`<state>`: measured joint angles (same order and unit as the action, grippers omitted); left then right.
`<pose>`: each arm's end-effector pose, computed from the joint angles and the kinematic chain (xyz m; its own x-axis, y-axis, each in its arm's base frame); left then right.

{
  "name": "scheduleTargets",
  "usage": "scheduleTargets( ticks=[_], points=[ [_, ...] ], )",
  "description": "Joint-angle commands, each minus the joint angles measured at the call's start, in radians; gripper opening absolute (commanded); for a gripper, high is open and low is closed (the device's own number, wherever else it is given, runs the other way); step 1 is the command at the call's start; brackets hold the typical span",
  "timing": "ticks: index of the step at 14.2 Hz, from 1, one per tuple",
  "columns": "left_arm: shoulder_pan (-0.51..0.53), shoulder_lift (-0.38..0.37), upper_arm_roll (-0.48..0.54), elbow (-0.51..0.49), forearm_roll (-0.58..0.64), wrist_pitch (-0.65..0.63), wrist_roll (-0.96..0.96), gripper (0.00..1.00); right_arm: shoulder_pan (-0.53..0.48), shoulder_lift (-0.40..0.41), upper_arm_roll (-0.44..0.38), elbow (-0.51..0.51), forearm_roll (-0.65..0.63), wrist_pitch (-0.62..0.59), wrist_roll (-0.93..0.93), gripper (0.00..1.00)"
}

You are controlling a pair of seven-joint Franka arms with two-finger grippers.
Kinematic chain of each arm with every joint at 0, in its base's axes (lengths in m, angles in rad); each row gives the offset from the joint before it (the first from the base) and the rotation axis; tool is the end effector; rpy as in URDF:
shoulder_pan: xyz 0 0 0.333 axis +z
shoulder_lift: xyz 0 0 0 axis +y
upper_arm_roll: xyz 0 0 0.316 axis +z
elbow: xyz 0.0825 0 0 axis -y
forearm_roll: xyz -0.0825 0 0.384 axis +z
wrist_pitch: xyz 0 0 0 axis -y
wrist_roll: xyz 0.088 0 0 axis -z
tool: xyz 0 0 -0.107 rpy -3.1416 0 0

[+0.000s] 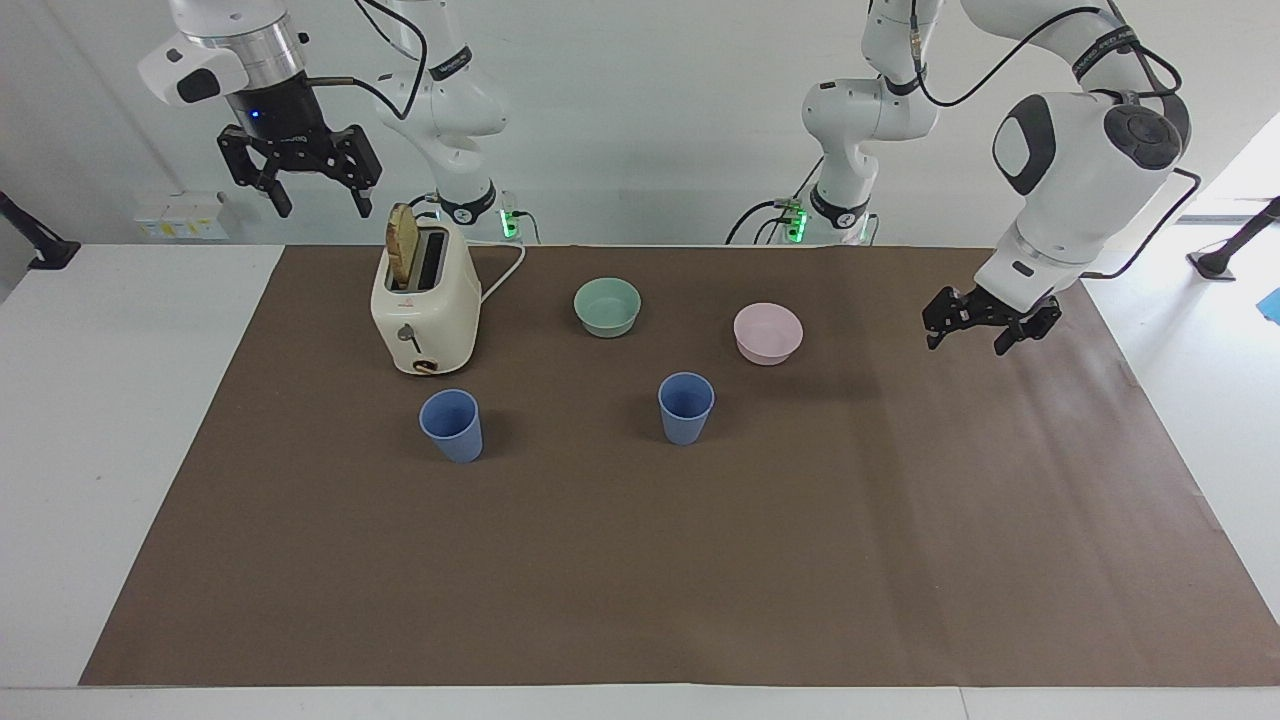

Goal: Stack blue cups with both arms
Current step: 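Set the blue cup down, open the left gripper and withdraw it, then reach the right gripper to the other blue cup and grasp it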

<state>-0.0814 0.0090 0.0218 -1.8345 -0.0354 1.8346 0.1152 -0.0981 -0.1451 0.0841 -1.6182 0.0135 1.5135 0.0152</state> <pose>0.5633 -0.0365 0.5165 0.9863 -0.1647 -0.0051 -0.1645 -0.9858 0.0347 0.5025 -0.0018 0.6735 0.9988 -0.0288 0.0399 -0.0288 -0.9996 -0.0019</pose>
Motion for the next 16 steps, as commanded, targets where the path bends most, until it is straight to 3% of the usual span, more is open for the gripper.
scheduleTargets(
  ticks=[1,4,10,12,16],
  points=[
    [0.006,-0.035,-0.013,0.046,0.034,-0.084,0.014,1.00,-0.028,-0.008,-0.003,-0.110,0.013,0.078,0.006,1.00],
    [0.005,-0.073,-0.013,0.066,0.037,-0.117,0.033,1.00,-0.026,0.013,-0.003,-0.225,0.013,0.220,0.011,1.00],
    [0.071,-0.109,-0.011,0.052,0.037,-0.153,0.181,1.00,-0.012,0.240,-0.001,-0.239,0.013,0.410,0.012,1.00],
    [0.071,-0.109,-0.011,0.069,0.045,-0.155,0.178,1.00,0.024,0.272,-0.003,-0.253,0.013,0.509,0.015,1.00],
    [0.057,-0.100,-0.017,0.176,0.058,-0.253,0.167,1.00,0.050,0.341,-0.001,-0.262,0.013,0.591,0.014,1.00]
  ],
)
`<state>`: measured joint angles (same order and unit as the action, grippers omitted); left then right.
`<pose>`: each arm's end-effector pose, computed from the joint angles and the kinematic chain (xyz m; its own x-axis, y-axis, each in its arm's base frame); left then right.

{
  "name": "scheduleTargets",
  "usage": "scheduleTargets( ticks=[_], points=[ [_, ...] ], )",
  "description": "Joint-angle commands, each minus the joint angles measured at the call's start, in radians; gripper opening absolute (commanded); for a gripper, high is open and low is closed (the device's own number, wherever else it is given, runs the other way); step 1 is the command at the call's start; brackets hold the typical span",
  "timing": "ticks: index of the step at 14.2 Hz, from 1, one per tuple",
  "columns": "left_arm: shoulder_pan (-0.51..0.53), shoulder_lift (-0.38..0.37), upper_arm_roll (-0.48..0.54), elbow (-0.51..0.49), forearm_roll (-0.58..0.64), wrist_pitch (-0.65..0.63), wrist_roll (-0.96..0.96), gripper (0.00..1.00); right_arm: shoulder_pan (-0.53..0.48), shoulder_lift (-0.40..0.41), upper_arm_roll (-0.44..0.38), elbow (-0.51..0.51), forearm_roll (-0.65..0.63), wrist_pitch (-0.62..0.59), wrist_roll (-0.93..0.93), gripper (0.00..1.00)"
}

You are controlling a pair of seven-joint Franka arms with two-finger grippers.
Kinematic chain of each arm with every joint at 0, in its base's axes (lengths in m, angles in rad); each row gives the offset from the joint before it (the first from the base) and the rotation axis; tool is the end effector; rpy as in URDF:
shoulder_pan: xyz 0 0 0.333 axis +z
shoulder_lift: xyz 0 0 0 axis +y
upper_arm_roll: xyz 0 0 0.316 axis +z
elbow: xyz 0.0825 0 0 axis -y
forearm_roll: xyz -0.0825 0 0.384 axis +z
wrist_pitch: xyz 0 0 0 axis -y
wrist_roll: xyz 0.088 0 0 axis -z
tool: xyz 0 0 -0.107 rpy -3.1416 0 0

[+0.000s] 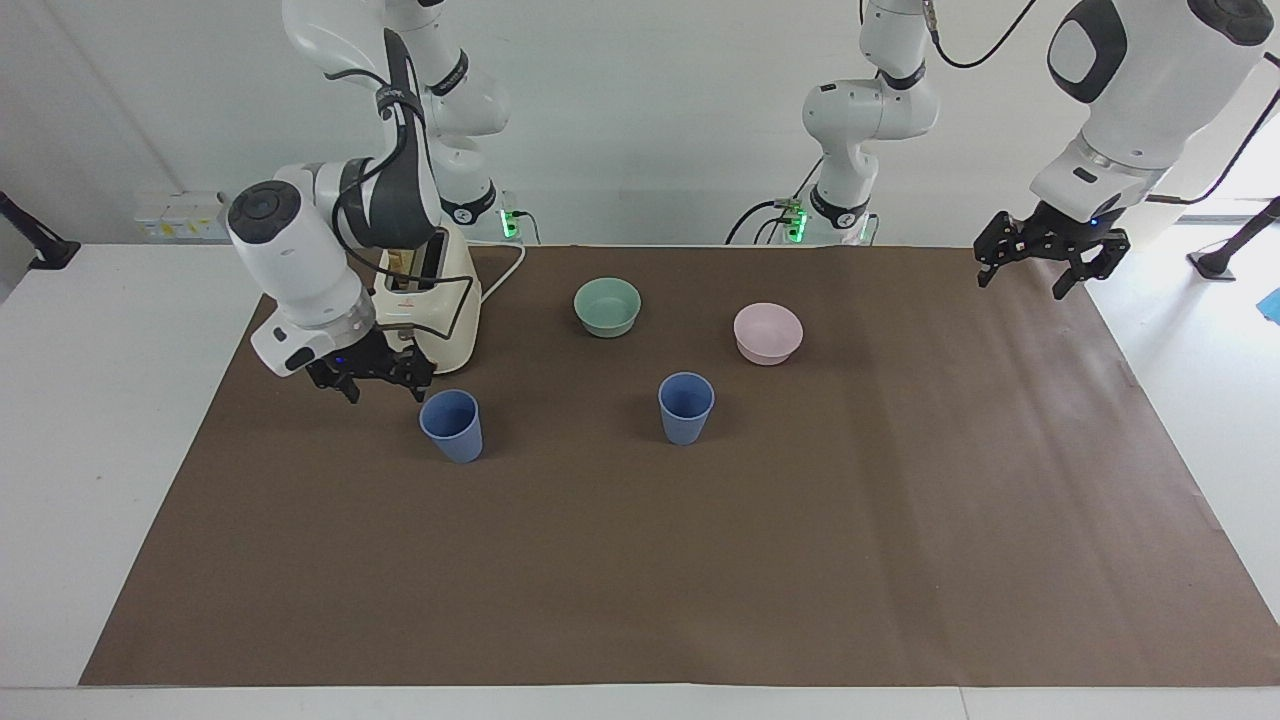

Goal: Stack blue cups with both arms
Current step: 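Reach the right gripper to the other blue cup and grasp it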

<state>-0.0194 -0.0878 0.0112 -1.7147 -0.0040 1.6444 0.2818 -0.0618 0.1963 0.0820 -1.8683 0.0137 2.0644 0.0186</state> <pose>0.5323 -0.0045 0.6104 0.9581 -0.2857 0.0182 -0.2857 -0.9583 -0.0001 0.6076 0.0108 0.4109 1.0000 -0.0065 -0.0002 -0.0065 -0.9996 -0.0280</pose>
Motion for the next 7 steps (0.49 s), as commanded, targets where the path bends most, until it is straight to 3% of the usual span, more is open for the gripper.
scheduleTargets(
  ticks=[1,5,7],
  points=[
    [-0.007,-0.003,-0.010,0.075,0.027,-0.083,-0.012,1.00,0.019,0.002,0.001,-0.014,0.012,0.043,0.009,1.00],
    [-0.010,-0.003,-0.016,0.138,0.019,-0.150,-0.117,1.00,0.020,0.045,0.001,-0.043,0.012,0.071,0.009,1.00],
    [-0.010,-0.012,-0.019,0.115,0.009,-0.135,-0.128,1.00,0.020,0.048,0.001,-0.064,0.012,0.094,-0.011,1.00]
  ],
)
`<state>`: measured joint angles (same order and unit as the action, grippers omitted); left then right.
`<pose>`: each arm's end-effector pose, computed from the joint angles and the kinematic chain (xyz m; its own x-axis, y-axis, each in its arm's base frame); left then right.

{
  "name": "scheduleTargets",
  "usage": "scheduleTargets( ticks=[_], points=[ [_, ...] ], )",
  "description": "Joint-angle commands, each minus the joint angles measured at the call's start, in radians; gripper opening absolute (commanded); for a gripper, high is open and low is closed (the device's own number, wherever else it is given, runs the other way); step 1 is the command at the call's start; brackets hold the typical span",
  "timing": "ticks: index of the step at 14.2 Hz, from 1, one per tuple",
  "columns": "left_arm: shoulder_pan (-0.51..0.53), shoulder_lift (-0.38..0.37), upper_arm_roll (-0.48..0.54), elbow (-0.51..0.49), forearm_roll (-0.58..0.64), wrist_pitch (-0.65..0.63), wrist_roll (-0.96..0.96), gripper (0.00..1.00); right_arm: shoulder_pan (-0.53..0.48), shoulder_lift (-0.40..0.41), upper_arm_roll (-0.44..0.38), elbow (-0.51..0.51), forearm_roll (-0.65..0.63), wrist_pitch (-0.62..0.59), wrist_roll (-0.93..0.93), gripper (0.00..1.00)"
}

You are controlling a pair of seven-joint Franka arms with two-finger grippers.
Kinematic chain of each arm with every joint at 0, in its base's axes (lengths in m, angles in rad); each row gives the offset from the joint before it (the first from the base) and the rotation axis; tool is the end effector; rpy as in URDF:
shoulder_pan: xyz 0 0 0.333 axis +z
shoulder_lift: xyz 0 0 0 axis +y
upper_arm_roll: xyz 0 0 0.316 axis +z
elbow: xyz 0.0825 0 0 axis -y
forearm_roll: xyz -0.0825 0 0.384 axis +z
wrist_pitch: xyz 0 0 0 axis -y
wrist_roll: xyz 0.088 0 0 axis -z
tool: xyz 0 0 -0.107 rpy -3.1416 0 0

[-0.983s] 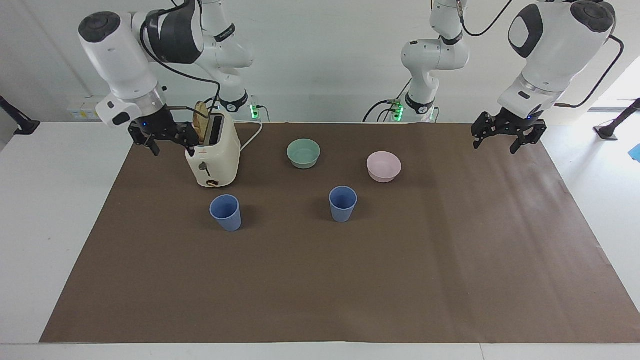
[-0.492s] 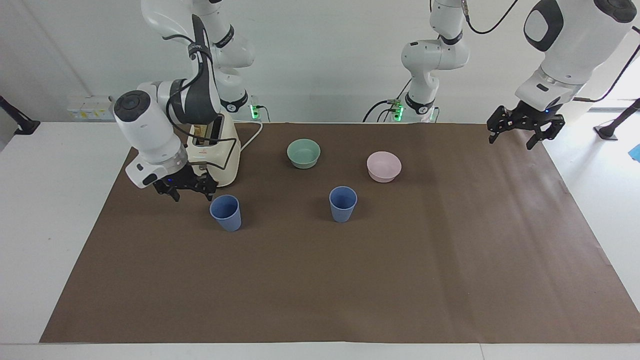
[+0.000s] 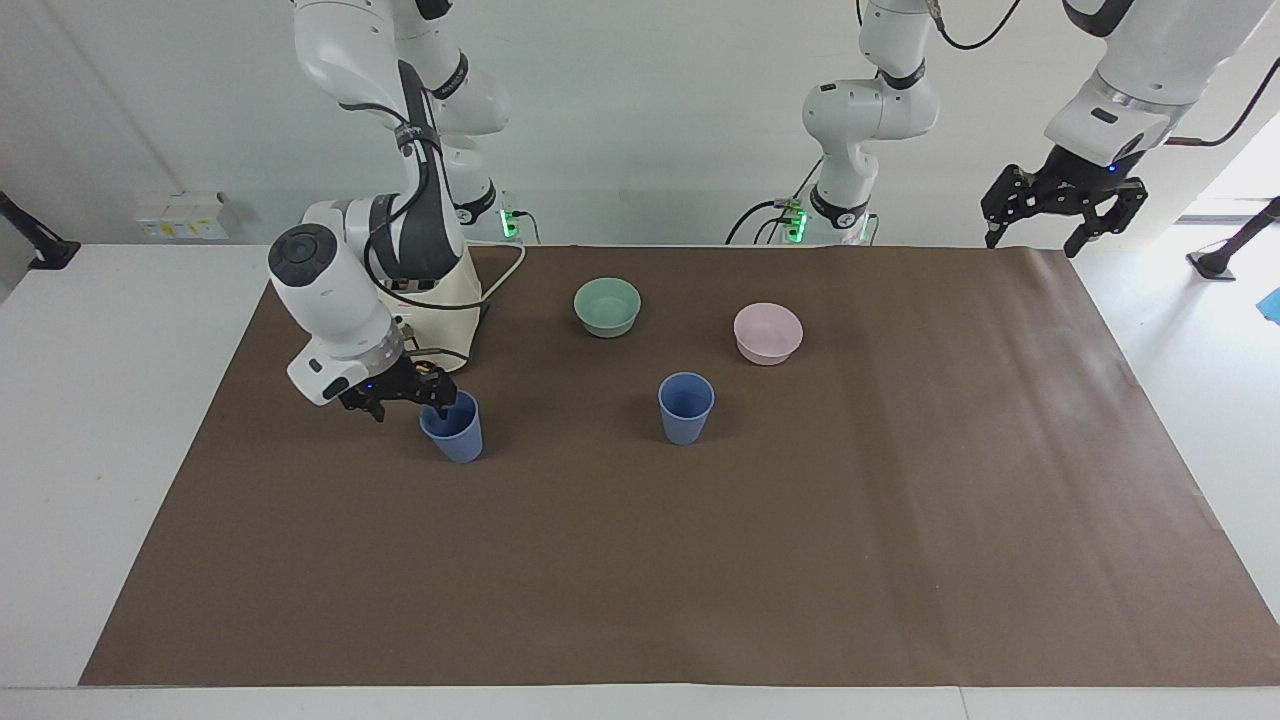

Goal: Stack blue cups with both arms
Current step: 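Reach the right gripper to the other blue cup and grasp it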

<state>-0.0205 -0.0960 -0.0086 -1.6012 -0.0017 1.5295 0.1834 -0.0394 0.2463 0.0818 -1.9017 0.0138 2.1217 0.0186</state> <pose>0.5199 -0.0156 0.6581 0.9772 -0.2109 0.0240 -0.2109 -0.9775 -0.0036 0.6085 0.0242 0.3702 0.9995 0.0146 -0.0263 0.0138 -0.9994 -0.0310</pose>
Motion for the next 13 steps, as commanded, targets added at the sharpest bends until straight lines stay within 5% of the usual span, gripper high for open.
scheduleTargets(
  ticks=[1,3,4,10,13],
  points=[
    [-0.009,-0.004,0.001,-0.002,0.006,-0.022,-0.030,1.00,-0.002,-0.001,0.001,-0.033,0.011,0.040,-0.022,0.94],
    [-0.009,-0.004,-0.002,0.001,0.006,-0.025,-0.065,1.00,0.006,-0.001,0.001,-0.033,0.011,0.040,-0.014,0.22],
    [-0.009,-0.004,-0.004,0.000,0.003,-0.023,-0.091,1.00,0.016,0.004,0.001,-0.023,0.011,0.040,-0.014,0.00],
    [-0.010,-0.011,-0.002,-0.020,-0.015,-0.019,-0.087,1.00,0.033,0.021,0.004,0.021,0.014,-0.009,0.021,0.00],
    [-0.012,-0.008,-0.002,-0.014,-0.015,-0.026,-0.090,1.00,0.033,0.015,0.012,0.111,0.014,-0.144,0.052,0.00]
  ],
)
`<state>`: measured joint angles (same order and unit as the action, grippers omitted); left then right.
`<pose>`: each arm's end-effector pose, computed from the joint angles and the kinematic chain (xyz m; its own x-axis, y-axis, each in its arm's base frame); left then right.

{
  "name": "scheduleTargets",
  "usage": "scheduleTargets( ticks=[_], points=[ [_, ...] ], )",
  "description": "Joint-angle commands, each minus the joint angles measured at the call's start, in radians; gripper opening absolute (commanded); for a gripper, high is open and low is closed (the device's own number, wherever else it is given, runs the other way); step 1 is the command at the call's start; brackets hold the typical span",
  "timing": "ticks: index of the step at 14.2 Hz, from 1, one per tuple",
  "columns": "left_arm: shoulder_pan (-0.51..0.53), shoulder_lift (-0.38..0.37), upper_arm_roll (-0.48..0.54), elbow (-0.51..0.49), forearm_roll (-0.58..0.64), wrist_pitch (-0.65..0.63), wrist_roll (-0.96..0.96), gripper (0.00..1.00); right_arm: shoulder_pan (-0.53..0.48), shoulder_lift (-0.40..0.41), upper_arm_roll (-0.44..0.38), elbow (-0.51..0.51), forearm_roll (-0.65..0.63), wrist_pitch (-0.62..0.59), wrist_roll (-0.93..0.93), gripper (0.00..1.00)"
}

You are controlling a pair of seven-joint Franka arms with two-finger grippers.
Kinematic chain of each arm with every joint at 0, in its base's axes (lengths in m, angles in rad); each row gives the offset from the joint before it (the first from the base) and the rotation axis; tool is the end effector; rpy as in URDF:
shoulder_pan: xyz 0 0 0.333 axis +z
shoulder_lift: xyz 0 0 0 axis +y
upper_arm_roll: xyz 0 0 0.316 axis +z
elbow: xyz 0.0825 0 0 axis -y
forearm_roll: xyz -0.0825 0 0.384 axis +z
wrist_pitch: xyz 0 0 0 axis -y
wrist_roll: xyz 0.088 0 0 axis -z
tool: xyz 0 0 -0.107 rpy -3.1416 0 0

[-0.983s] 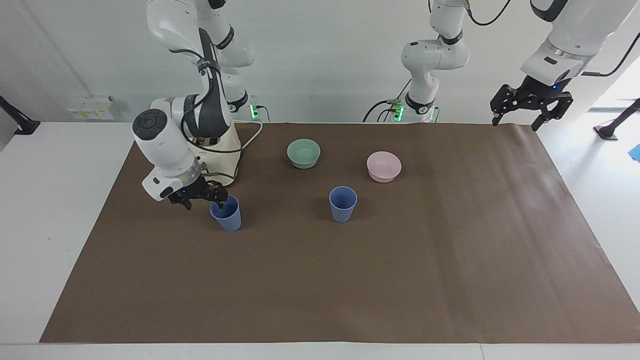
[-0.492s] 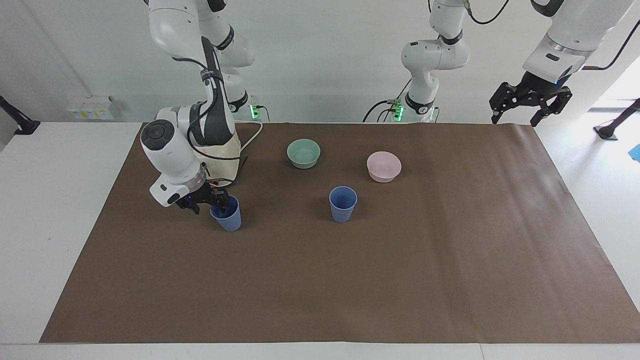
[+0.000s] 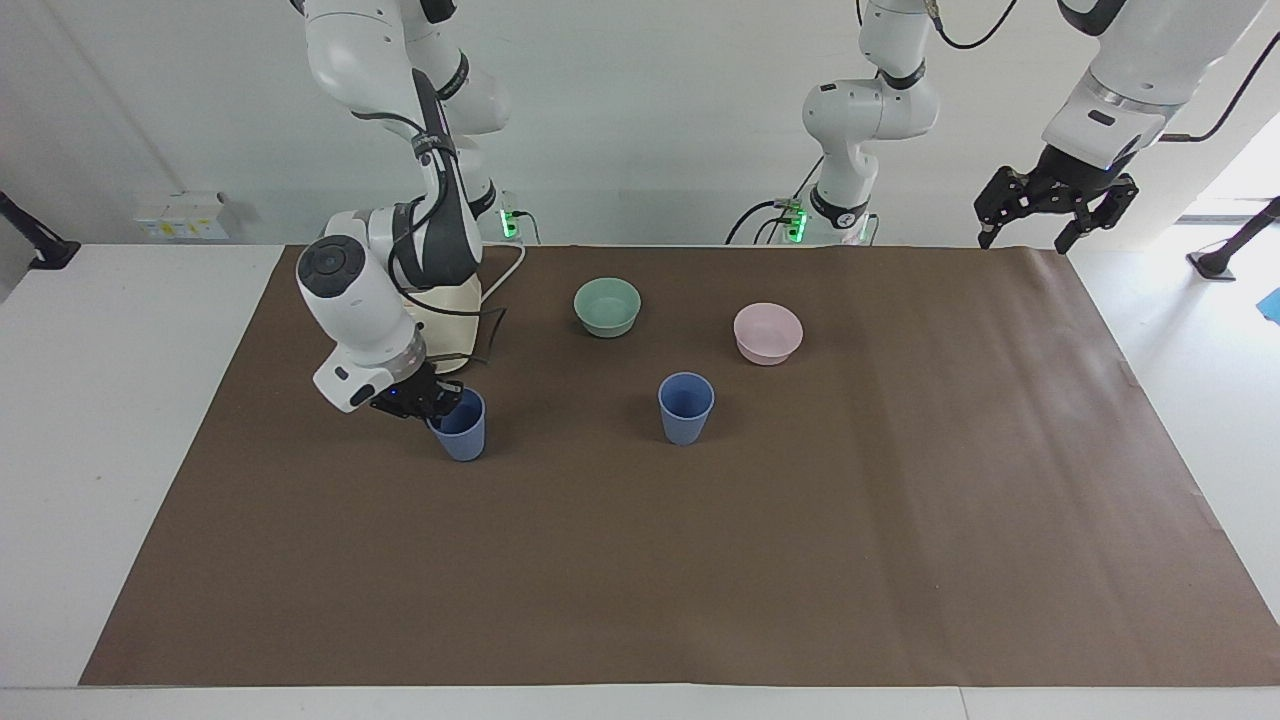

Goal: Stack blue cups with both arms
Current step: 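Lift the blue cup with the right gripper over the placed cup, then lower the held cup into the placed blue cup with the right gripper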

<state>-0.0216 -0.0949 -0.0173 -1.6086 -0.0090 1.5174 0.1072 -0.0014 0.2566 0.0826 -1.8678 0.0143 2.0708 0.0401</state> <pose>0.5188 -0.0217 0.6530 0.9893 -0.1460 0.0045 -0.1460 -0.9893 0.0069 0.6103 0.0479 0.3750 0.9980 0.0326 -0.0542 0.0309 -0.9990 -0.0309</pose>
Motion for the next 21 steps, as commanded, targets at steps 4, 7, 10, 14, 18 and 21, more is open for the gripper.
scheduleTargets(
  ticks=[4,7,10,14,18,21],
  points=[
    [-0.012,-0.011,0.007,-0.007,-0.008,-0.011,-0.010,1.00,-0.003,-0.028,0.058,0.199,0.013,-0.247,0.124,0.00],
    [-0.009,-0.012,0.007,-0.013,-0.023,-0.005,-0.017,1.00,-0.003,-0.063,0.118,0.242,0.013,-0.297,0.161,0.00],
    [-0.009,-0.013,0.007,-0.019,-0.037,0.000,-0.023,1.00,-0.002,-0.057,0.207,0.295,0.010,-0.333,0.274,0.00],
    [-0.011,-0.013,0.007,-0.017,-0.043,0.001,-0.026,1.00,0.073,-0.048,0.296,0.344,0.004,-0.287,0.507,0.00],
    [-0.003,-0.009,0.010,-0.007,-0.040,-0.017,-0.026,1.00,0.176,-0.014,0.295,0.354,0.000,-0.207,0.584,0.00],
    [0.006,-0.009,0.016,-0.007,-0.039,-0.016,-0.026,1.00,0.212,0.033,0.293,0.354,-0.013,-0.158,0.621,0.00]
  ],
)
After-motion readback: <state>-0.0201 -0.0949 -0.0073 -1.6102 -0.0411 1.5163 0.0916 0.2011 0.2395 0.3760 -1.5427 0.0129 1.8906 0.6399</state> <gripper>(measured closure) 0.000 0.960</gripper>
